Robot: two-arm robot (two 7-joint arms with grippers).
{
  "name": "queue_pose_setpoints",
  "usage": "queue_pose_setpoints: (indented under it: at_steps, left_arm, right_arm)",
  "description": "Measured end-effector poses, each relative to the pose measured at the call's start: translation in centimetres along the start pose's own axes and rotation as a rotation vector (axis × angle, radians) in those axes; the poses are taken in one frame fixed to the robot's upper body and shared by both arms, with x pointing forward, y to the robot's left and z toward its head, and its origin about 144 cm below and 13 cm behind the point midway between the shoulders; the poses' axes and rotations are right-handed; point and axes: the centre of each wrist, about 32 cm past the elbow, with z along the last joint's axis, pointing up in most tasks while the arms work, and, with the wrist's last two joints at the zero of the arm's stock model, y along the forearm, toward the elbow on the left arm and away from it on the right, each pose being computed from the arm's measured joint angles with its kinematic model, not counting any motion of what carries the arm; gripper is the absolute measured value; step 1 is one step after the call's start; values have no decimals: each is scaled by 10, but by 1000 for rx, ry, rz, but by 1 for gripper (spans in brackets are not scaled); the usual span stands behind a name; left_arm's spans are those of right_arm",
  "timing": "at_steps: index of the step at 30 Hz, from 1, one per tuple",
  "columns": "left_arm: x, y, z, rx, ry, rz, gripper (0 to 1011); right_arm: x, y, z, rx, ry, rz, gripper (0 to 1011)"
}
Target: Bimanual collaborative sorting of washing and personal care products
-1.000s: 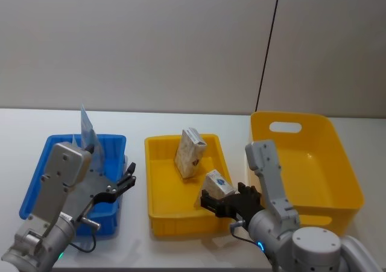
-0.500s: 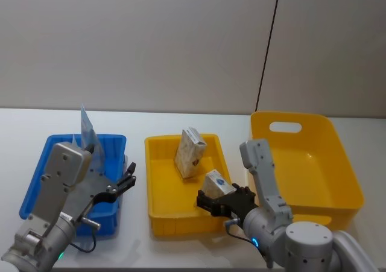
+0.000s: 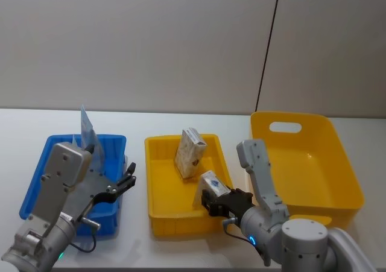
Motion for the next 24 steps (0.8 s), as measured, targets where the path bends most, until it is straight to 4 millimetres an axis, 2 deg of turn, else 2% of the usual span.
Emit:
queue_pose_setpoints:
  at_steps: [7,24]
  left_arm:
    - [0,0,0,0,0,0,1001]
    - [0,0,0,0,0,0,1001]
  right_arm:
    - [1,3,0,-7,0,-2,375]
    - [2,5,-1,56,-15,1,367]
